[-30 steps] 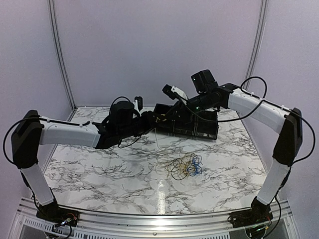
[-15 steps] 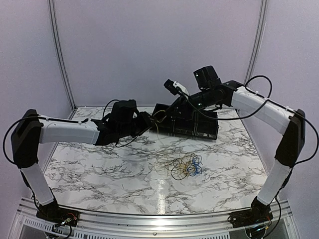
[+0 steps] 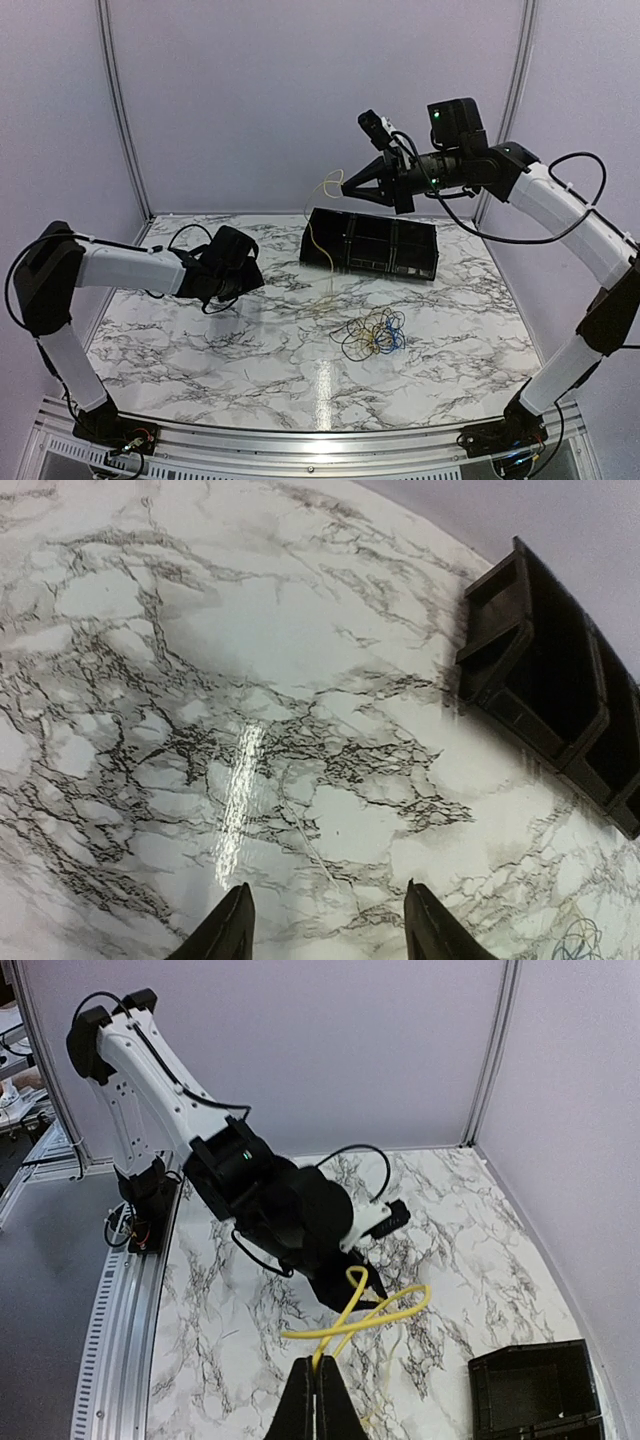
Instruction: Untangle the cables
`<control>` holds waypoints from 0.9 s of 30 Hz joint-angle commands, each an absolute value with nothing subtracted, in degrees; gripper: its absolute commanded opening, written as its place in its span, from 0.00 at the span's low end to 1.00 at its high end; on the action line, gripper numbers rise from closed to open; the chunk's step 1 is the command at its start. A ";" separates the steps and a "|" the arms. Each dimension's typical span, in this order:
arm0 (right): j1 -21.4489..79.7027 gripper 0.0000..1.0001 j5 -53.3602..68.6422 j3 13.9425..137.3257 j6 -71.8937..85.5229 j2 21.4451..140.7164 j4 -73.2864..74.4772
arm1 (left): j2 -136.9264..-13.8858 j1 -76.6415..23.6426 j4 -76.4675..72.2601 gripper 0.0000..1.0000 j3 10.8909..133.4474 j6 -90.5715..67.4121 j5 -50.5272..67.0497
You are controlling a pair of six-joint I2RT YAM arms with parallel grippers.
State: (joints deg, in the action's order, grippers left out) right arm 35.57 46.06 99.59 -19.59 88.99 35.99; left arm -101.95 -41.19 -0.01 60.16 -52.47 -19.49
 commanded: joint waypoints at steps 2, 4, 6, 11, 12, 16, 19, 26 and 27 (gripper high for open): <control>33.43 0.00 47.29 98.28 -17.54 90.63 35.18 | -87.71 -41.35 -9.75 0.55 51.38 -40.04 -19.20; 32.79 0.00 47.20 98.11 -17.93 90.99 35.44 | -81.95 -41.90 -13.86 0.57 47.64 -34.17 -17.05; 32.53 0.00 46.84 97.77 -18.58 91.37 35.87 | -76.84 -42.97 -17.05 0.61 45.63 -27.36 -15.22; 32.52 0.00 45.62 97.09 -19.29 92.70 36.49 | -72.58 -43.73 -18.37 0.70 47.48 -19.04 -7.63; 32.52 0.00 44.86 97.15 -19.34 93.17 36.53 | -73.22 -43.74 -18.30 0.69 48.50 -18.85 -6.58; 31.72 0.00 42.50 100.86 -19.89 95.73 36.13 | -75.28 -43.85 -18.02 0.68 50.63 -20.67 -8.32; 31.11 0.00 41.06 108.41 -20.68 98.80 36.46 | -75.36 -43.87 -18.02 0.67 49.29 -22.71 -12.26; 28.81 0.00 35.79 124.19 -20.29 105.66 32.63 | -71.63 -43.81 -17.93 0.66 42.33 -28.58 -17.73; 28.54 0.00 34.94 125.33 -20.36 106.86 31.82 | -71.03 -43.79 -17.85 0.66 41.57 -29.11 -17.83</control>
State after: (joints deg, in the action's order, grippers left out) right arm 29.85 39.09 119.07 -20.01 104.75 35.97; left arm -73.93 -43.83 -17.45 44.34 -26.06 -14.68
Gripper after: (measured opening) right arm 0.017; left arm 0.664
